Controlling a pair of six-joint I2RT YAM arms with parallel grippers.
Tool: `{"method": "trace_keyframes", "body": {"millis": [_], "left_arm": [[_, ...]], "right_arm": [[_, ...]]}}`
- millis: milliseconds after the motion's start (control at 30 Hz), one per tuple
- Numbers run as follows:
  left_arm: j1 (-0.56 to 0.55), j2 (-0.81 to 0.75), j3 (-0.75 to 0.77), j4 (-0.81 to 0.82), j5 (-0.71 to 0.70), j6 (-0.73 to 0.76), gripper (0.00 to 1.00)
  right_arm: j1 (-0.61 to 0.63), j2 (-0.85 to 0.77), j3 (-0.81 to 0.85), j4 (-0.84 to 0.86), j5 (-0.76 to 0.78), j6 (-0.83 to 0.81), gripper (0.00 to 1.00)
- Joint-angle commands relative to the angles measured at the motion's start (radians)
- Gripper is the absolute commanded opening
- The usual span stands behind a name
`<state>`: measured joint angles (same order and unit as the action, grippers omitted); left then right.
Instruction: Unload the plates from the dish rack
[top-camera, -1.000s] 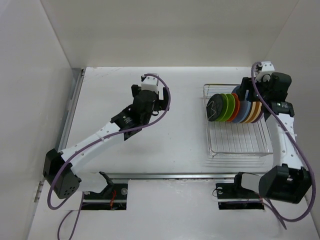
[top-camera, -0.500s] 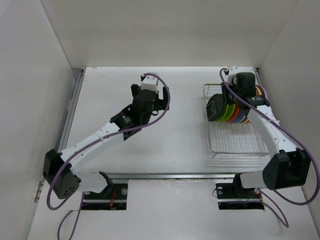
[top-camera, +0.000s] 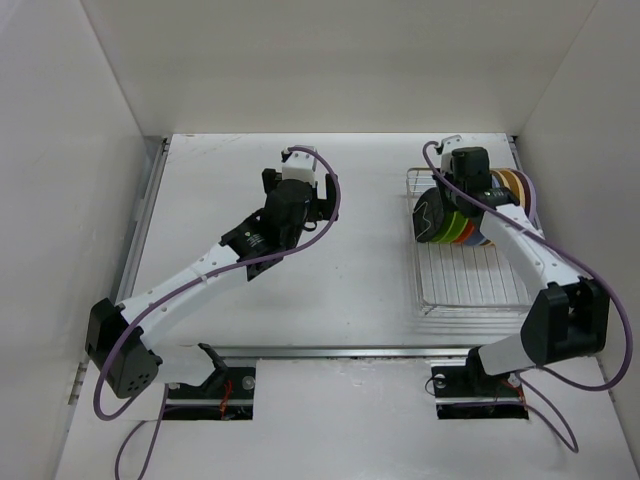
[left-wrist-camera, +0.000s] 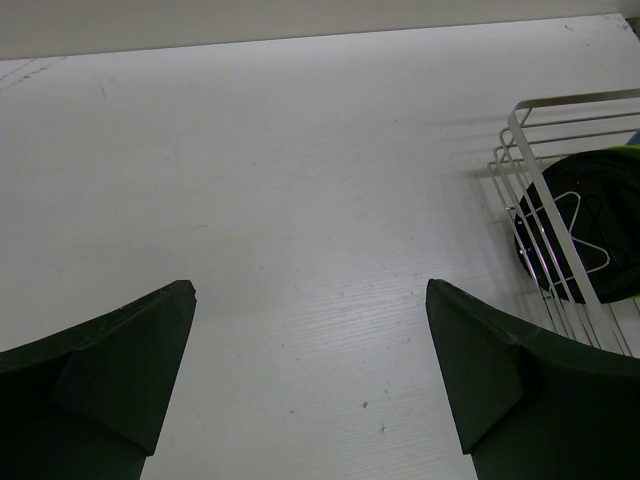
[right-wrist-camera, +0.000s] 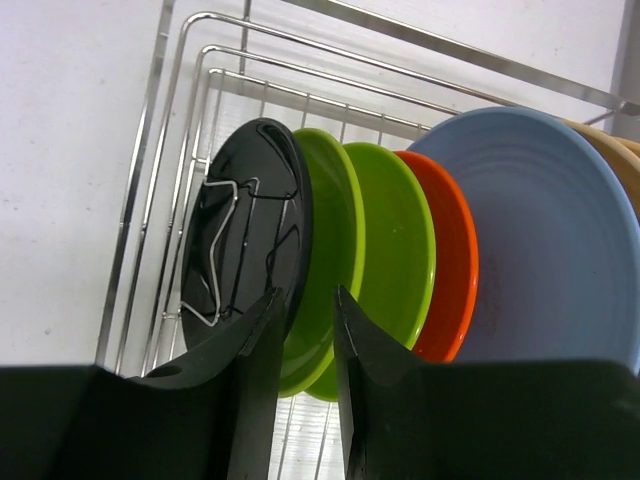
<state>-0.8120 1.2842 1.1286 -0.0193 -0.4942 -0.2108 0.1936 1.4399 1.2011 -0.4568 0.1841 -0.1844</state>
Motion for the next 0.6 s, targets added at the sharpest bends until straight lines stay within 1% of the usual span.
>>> {"method": "trace_keyframes", "body": {"millis": [0, 200, 467, 567], "left_arm": [[-0.001, -0.036, 0.046, 0.022, -0.009, -0.004, 1.0], [-0.001, -0.036, 0.046, 0.022, -0.009, -0.004, 1.0], [-0.001, -0.036, 0.046, 0.022, -0.009, -0.004, 1.0], [-0.001, -0.036, 0.046, 0.022, -0.009, -0.004, 1.0]], "right_arm": [[0.015, 0.01, 0.018, 0.052, 0.066, -0.001, 0.31], [0.015, 0.05, 0.018, 0.052, 0.066, 0.008, 0.27], [0.015, 0.097, 0.018, 0.043, 0.084, 0.017, 0.27], [0.024, 0.12, 0.018, 0.034, 0.084, 0.017, 0.18]]}}
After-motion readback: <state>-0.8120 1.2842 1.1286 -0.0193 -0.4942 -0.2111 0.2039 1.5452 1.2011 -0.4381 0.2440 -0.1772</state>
